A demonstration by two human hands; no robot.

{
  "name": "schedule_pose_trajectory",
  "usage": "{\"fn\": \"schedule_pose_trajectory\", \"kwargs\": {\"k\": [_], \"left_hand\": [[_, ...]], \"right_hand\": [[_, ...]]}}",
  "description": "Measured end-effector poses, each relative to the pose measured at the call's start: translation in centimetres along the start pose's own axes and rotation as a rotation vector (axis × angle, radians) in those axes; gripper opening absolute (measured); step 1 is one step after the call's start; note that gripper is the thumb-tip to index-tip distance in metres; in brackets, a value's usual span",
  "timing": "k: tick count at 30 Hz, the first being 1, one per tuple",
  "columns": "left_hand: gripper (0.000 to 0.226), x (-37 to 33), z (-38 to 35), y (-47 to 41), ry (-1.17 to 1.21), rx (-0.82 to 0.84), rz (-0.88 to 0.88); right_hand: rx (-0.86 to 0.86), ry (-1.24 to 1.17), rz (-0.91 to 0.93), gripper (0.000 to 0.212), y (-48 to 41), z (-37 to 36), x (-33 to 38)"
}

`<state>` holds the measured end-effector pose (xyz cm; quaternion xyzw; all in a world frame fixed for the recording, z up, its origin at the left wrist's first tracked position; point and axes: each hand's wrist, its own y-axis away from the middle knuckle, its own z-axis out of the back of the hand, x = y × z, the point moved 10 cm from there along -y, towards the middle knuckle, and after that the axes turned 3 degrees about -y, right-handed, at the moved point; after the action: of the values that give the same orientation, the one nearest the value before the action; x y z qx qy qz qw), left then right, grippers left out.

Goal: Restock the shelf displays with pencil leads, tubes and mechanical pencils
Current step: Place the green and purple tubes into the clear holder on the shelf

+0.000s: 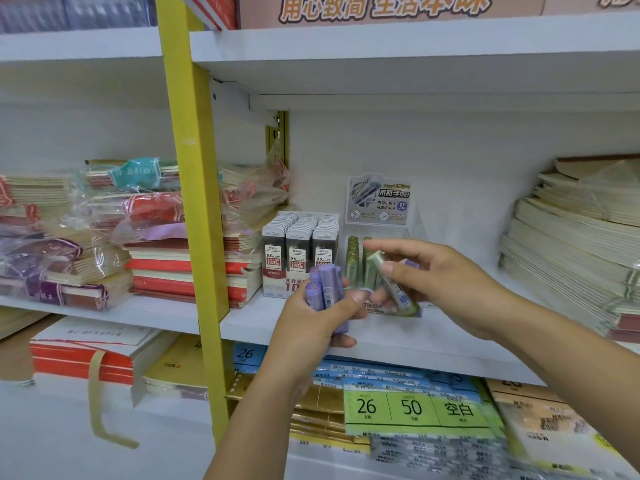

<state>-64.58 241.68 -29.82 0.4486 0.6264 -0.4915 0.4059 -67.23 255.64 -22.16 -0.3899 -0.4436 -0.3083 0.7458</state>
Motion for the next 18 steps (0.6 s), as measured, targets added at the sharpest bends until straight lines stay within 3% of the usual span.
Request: {"fn": "schedule_pose_trajectory", "kwargs": {"k": [3,9,12,15,18], "left_hand": [[0.058,-0.5,0.8,-0.2,-0.006,-0.039,-0.029],[0.034,-0.2,0.8,-0.4,0.013,-0.034,-0.039],[0.016,-0.2,1.9,-0.6,0.051,-0.086,-0.059],[0.021,-0.7,2.3,-0.7,0.029,-0.101,-0.1],[0.024,-0.8,1.9,-0.8,-0.007,-0.102,-0.115]], "right_hand": [[0.062,0.003,-0.038,0.034,0.6,-0.9,-0.4],[-0.04,0.085,0.019,0.022,0.7,-0.6,-0.7],[-0.025,-0.079,-0.013,0.03,1.1,-0.3,-1.3],[-0.083,-0.304,-0.058,0.039,1.0,0.5,-1.8],[-0.146,-0.247,-0.039,0.03,0.7,1.0,-1.5]]}}
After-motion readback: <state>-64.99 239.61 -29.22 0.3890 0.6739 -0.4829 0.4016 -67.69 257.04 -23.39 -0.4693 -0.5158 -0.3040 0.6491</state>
